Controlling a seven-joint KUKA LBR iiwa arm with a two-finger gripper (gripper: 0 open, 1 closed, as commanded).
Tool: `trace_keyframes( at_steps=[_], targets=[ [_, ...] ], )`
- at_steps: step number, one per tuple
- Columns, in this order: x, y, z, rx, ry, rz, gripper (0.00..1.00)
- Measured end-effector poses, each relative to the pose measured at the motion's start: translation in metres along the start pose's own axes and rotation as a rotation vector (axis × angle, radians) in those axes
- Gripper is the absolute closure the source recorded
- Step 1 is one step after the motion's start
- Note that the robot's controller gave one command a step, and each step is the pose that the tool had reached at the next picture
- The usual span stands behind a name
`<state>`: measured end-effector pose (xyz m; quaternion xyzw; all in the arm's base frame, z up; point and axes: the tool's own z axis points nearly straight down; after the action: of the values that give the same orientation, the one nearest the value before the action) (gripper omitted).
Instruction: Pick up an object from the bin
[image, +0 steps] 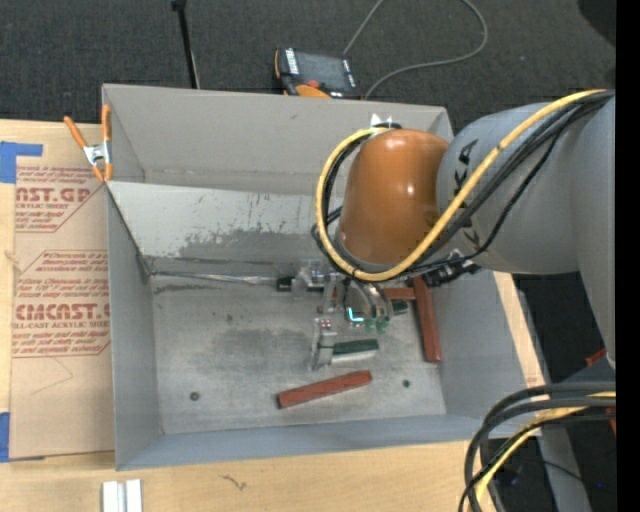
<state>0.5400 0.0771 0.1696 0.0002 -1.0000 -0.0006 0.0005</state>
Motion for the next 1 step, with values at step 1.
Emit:
trace_keyframes(
  at_steps=[1],
  targets=[
    [0.033,-0.0283,0.104,0.002,0.007,-0.127,0.0]
  ],
)
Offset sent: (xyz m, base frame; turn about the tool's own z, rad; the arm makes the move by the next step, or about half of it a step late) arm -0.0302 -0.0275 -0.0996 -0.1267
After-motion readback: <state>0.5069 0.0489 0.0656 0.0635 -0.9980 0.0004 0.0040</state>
